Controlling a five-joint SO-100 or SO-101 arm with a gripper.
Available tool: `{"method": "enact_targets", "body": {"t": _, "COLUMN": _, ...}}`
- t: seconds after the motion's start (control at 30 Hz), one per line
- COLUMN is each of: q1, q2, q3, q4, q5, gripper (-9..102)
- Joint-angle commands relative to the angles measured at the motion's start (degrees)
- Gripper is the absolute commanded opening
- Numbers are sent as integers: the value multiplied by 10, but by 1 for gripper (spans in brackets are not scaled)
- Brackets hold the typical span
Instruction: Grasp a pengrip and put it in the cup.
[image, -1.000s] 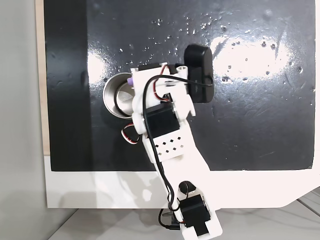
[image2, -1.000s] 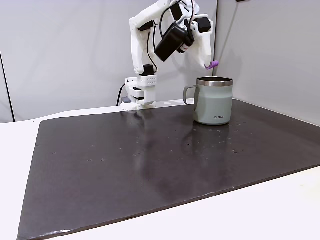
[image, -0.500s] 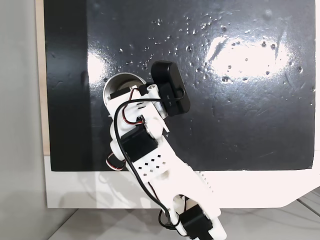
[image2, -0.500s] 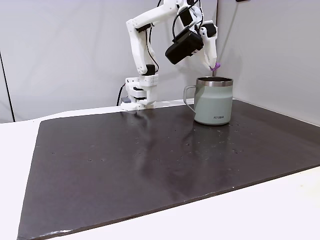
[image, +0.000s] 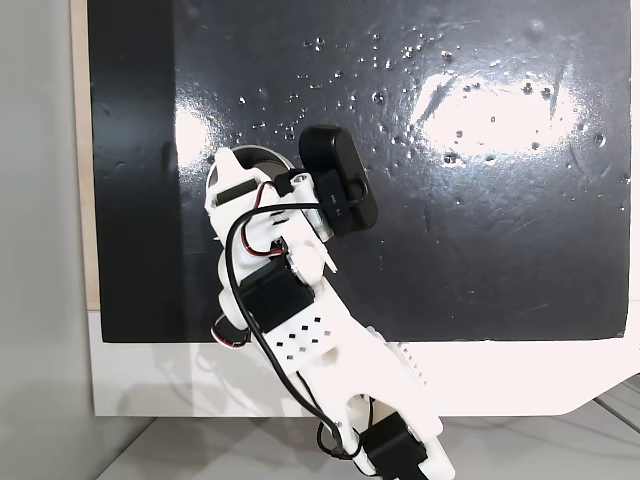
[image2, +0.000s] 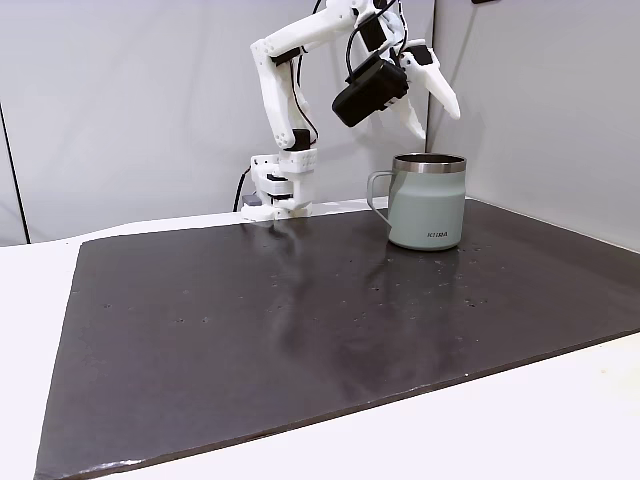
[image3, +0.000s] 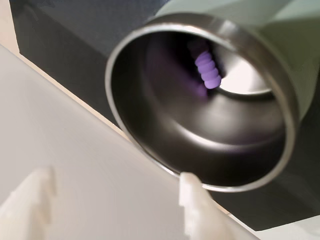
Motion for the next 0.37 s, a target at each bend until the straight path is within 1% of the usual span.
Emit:
{"method": "enact_targets", "body": {"t": 0.0, "q1": -2, "q2": 28, "q3": -3, "q4": 11, "q5": 4, "gripper": 31}}
{"method": "enact_targets", "body": {"t": 0.33, "q1": 4, "q2": 29, "q3": -2, "q4": 12, "q5": 4, "gripper": 31}}
